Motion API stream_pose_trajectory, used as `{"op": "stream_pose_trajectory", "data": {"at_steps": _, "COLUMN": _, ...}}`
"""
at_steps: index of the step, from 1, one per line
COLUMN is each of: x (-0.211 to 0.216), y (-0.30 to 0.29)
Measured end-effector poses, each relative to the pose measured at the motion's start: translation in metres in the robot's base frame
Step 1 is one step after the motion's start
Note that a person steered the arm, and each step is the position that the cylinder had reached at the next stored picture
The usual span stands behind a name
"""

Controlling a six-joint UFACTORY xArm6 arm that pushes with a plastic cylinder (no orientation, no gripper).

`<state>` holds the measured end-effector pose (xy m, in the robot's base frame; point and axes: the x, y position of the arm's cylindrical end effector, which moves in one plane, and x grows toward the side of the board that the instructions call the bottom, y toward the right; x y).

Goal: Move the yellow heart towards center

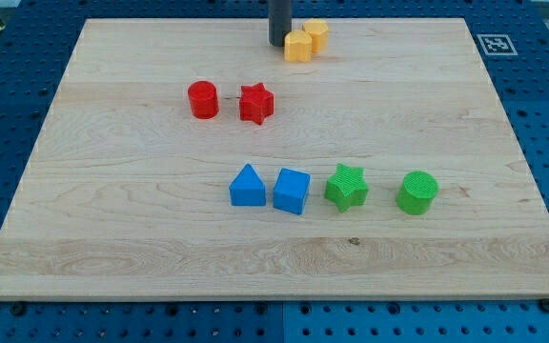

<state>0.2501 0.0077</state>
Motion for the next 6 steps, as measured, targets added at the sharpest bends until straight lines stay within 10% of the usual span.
{"op": "stream_pose_trajectory", "data": {"at_steps": 6, "x": 0.030, "y": 0.056}}
